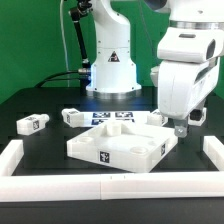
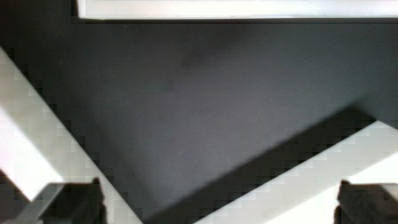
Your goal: Assemble square table
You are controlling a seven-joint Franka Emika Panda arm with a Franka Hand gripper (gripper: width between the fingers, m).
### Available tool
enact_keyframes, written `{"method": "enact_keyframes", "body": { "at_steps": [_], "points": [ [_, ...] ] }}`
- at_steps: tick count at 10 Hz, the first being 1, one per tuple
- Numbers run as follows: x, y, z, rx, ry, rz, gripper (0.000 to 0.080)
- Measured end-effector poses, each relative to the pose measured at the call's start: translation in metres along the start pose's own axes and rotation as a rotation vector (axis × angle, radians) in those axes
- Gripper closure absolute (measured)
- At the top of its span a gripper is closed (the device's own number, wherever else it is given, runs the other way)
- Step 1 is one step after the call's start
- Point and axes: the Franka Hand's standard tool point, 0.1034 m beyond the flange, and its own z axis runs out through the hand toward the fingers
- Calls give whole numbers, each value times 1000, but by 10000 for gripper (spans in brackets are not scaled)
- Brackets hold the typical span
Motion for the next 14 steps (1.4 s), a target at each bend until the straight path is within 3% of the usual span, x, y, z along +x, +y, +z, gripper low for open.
{"method": "enact_keyframes", "body": {
  "at_steps": [7,8,9,11,14],
  "points": [
    [-4,-1,1,1,0,-5,150],
    [-23,-10,4,-2,3,-74,150],
    [-53,-28,6,10,-8,-55,150],
    [-93,-52,18,17,-8,-39,150],
    [-88,-49,17,22,-12,-43,150]
  ]
}}
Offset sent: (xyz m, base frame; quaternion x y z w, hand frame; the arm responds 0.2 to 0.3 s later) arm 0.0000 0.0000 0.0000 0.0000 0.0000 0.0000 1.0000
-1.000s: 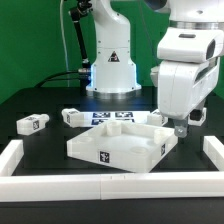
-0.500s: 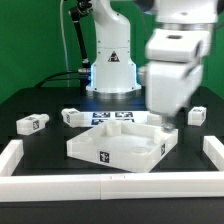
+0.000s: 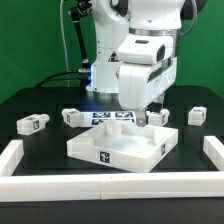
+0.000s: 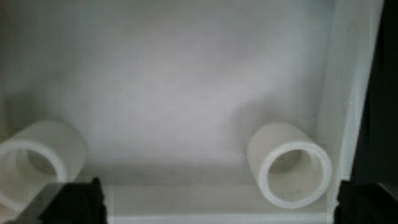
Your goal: Assemble square table
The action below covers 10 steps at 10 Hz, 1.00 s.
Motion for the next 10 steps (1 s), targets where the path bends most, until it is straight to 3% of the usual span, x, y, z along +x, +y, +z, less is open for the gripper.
{"method": "enact_keyframes", "body": {
  "at_steps": [2,3,5,7,9,10],
  "points": [
    [-1,-3,4,3,10,36,150],
    [-9,-17,16,21,21,93,150],
    [-20,-37,38,32,35,120,150],
    [-18,-42,57,21,52,114,150],
    [-17,-42,58,15,56,113,150],
    [-17,-43,58,16,56,113,277]
  ]
}}
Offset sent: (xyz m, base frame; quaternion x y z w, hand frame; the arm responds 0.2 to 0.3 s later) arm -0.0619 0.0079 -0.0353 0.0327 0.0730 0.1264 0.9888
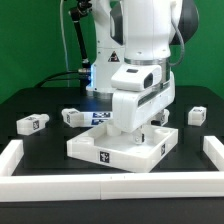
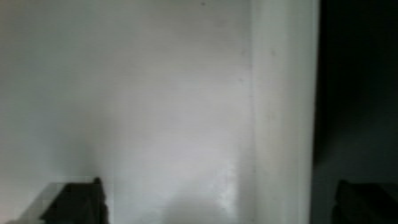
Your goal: Assemble square table
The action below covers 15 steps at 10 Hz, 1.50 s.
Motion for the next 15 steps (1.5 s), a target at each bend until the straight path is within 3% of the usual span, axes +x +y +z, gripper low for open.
{"method": "enact_keyframes", "body": {
  "at_steps": [1,2,3,5,12,14,15],
  "points": [
    [0,0,0,0,0,0,277],
    [0,0,0,1,0,0,490],
    [0,0,0,1,0,0,490],
    [0,0,0,-2,2,0,741],
    [1,1,-1,-4,3,-3,741],
    [18,9,-6,-29,2,-240,741],
    [31,6,-7,-42,-5,-357,741]
  ]
}}
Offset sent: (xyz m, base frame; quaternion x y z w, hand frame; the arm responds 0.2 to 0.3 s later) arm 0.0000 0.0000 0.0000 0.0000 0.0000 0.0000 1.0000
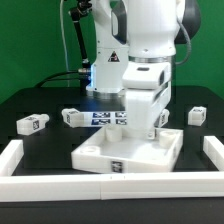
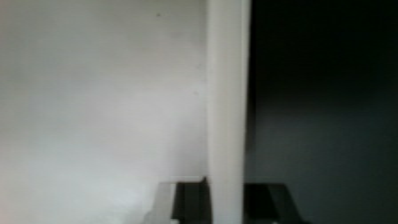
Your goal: Assemble square table
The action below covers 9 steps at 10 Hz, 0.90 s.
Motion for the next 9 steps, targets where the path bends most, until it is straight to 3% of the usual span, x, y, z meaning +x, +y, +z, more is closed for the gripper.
{"method": "enact_keyframes", "body": {
  "at_steps": [4,5,7,9],
  "points": [
    [-1,-1,3,1,2,-15,741],
    [3,6,3,-44,23,-143,741],
    [14,6,3,-53,27,-235,741],
    [13,6,4,-51,26,-230,741]
  ]
}}
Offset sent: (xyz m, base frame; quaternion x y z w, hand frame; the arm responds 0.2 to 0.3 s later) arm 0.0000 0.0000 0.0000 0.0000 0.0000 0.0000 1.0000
